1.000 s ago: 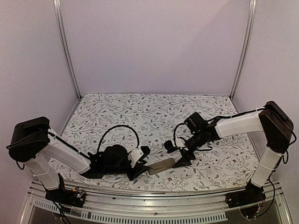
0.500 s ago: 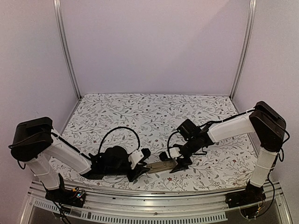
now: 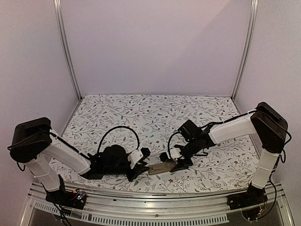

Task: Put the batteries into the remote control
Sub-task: Press the battery cover onto the remote control.

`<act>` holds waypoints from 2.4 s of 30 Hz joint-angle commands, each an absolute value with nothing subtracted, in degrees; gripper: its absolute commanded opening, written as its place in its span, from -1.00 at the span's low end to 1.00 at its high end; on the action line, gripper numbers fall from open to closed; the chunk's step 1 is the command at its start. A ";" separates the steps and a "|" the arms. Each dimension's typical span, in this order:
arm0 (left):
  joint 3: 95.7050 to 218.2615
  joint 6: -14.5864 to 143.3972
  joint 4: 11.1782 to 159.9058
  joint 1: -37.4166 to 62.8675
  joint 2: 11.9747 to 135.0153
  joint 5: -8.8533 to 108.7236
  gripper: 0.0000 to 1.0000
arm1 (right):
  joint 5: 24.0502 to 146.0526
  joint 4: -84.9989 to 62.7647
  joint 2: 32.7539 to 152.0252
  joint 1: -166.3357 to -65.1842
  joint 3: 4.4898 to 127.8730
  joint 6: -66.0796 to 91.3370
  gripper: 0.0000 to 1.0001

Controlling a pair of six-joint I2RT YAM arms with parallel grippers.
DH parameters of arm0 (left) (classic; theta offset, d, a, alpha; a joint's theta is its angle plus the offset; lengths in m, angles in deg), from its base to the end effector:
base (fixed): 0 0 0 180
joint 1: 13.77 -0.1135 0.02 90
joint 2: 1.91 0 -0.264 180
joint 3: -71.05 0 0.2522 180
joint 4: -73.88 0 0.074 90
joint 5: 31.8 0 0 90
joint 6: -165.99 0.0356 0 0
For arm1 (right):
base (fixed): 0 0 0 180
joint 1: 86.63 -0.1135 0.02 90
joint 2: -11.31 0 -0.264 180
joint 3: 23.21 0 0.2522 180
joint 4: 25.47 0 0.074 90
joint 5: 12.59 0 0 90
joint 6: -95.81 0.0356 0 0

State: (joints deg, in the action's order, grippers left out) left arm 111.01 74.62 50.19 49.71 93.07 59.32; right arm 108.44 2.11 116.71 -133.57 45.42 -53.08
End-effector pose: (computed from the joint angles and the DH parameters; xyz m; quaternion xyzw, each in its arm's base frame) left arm 0.1261 -0.2512 0.1129 0.4456 0.7493 -0.2555 0.4181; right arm 0.2169 0.2590 0.1228 -0.7853 0.5192 0.2371 0.2399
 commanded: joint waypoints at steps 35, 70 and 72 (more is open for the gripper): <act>116.39 75.14 51.46 48.46 99.52 52.12 -0.63 | 106.94 -0.19 116.69 -133.74 44.15 -49.63 0.07; 103.85 58.06 61.01 48.88 69.97 89.44 0.82 | 105.98 -5.04 113.91 -141.74 49.11 -5.70 -1.00; 104.01 58.62 60.93 49.01 70.19 89.18 0.82 | 104.62 -3.85 115.17 -141.74 49.78 -5.60 -1.00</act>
State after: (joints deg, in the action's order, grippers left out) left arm 104.54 59.58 58.59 48.73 70.10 87.30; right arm 107.82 -6.17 112.65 -142.05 49.72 -8.71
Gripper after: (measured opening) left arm 0.909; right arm 0.003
